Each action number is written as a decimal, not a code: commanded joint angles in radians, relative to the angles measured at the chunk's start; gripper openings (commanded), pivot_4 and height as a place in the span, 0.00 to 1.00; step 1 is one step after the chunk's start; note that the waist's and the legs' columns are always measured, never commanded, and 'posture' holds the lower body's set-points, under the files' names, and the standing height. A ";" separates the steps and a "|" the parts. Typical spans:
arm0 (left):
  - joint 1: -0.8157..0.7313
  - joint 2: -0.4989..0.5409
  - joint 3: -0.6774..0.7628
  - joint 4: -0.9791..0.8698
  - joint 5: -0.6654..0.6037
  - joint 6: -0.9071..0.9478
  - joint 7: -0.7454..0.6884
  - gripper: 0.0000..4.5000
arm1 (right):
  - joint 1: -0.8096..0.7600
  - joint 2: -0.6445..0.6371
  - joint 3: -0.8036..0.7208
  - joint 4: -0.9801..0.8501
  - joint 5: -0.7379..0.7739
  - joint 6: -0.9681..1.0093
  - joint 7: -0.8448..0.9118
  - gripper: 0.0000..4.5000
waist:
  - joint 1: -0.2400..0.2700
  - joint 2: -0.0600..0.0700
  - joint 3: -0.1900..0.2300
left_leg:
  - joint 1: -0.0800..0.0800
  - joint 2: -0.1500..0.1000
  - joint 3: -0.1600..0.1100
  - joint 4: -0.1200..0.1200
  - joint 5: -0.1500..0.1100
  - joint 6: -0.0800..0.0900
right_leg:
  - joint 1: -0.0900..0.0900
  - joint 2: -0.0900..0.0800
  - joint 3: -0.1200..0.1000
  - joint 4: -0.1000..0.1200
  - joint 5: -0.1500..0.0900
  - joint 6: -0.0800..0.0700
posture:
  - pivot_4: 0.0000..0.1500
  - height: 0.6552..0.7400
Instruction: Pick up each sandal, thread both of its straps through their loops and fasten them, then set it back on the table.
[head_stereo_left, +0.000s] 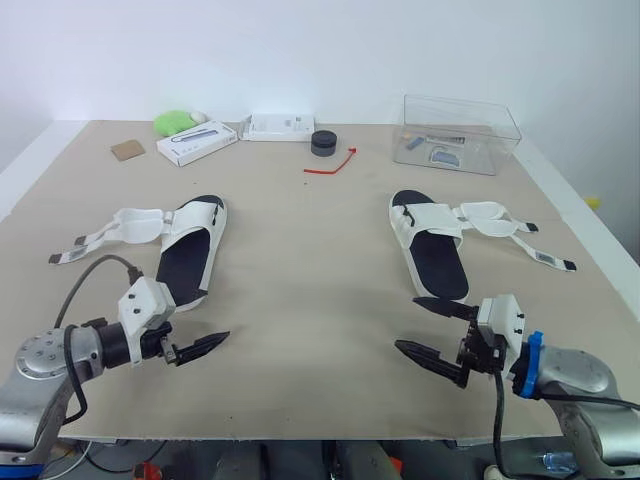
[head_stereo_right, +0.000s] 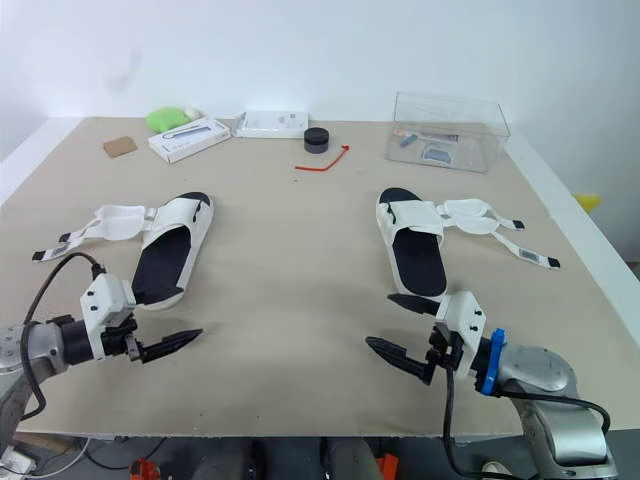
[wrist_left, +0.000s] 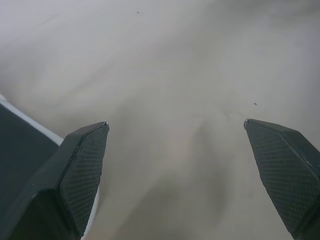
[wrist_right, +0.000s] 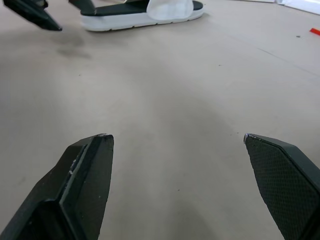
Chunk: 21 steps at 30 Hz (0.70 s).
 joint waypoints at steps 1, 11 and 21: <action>-0.007 0.003 -0.002 -0.032 -0.019 -0.003 -0.011 0.99 | -0.006 0.002 -0.028 -0.025 0.009 -0.007 -0.018 1.00 | 0.000 0.000 0.000 | 0.000 0.000 0.000 0.000 0.000 0.000 | 0.000 0.000 0.000 0.000 0.000 0.000 | 1.00 1.00; -0.054 -0.018 -0.132 -0.133 -0.037 -0.009 -0.066 0.99 | -0.141 0.062 -0.035 -0.065 0.052 0.206 -0.265 1.00 | 0.000 0.000 0.000 | 0.000 0.000 0.000 0.000 0.000 0.000 | 0.000 0.000 0.001 0.000 0.000 0.000 | 1.00 1.00; -0.229 -0.140 -0.289 -0.146 -0.063 0.074 -0.006 0.99 | -0.448 0.167 -0.018 0.044 0.005 0.523 -0.637 1.00 | -0.001 0.000 0.000 | -0.002 -0.001 0.000 0.000 0.000 0.000 | 0.000 0.001 0.001 0.000 0.002 0.000 | 1.00 1.00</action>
